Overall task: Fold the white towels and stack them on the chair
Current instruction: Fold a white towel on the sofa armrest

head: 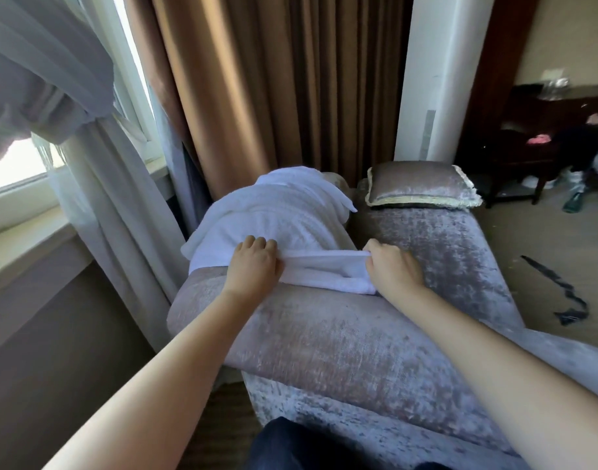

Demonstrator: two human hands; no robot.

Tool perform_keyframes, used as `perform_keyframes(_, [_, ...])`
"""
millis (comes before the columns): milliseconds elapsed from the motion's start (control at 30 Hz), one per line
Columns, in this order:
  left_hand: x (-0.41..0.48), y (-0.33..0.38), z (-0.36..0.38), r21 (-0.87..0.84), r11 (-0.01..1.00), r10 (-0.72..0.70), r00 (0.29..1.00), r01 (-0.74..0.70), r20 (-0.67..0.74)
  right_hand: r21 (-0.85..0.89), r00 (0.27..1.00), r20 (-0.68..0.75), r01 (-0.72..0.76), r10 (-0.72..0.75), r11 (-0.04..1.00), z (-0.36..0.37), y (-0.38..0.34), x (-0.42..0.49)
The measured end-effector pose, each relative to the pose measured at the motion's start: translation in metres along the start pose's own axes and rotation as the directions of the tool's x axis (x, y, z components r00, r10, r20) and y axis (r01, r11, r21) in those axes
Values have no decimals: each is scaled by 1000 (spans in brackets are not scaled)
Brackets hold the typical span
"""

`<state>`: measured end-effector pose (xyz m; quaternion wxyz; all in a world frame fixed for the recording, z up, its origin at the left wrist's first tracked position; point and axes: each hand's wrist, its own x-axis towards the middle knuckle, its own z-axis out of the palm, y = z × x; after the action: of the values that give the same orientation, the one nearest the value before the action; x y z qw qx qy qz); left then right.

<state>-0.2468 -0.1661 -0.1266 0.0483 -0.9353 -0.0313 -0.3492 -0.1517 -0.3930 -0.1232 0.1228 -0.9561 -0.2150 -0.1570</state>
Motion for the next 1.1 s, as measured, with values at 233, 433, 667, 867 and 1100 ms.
perform_keyframes(233, [38, -4, -37, -47, 999, 14, 1000, -14, -16, 284, 980, -198, 86, -30, 955, -65, 5, 14])
perform_keyframes(433, [24, 12, -48, -123, 987, 102, 995, -101, 2, 274, 974, -221, 112, -51, 955, -77, 26, -14])
perform_keyframes(667, [-20, 1, -24, -63, 995, 96, 917, -78, 387, 264, 960, 104, 227, -261, 938, -33, 44, -50])
perform_keyframes(867, [-33, -2, -9, -132, 990, 28, 870, 43, 492, 280, 952, 240, 121, -192, 952, -2, 40, -45])
perform_keyframes(1100, [-11, -7, 10, -216, 973, 44, 865, 76, 500, 51, 948, 314, 30, -44, 998, 10, 16, 6])
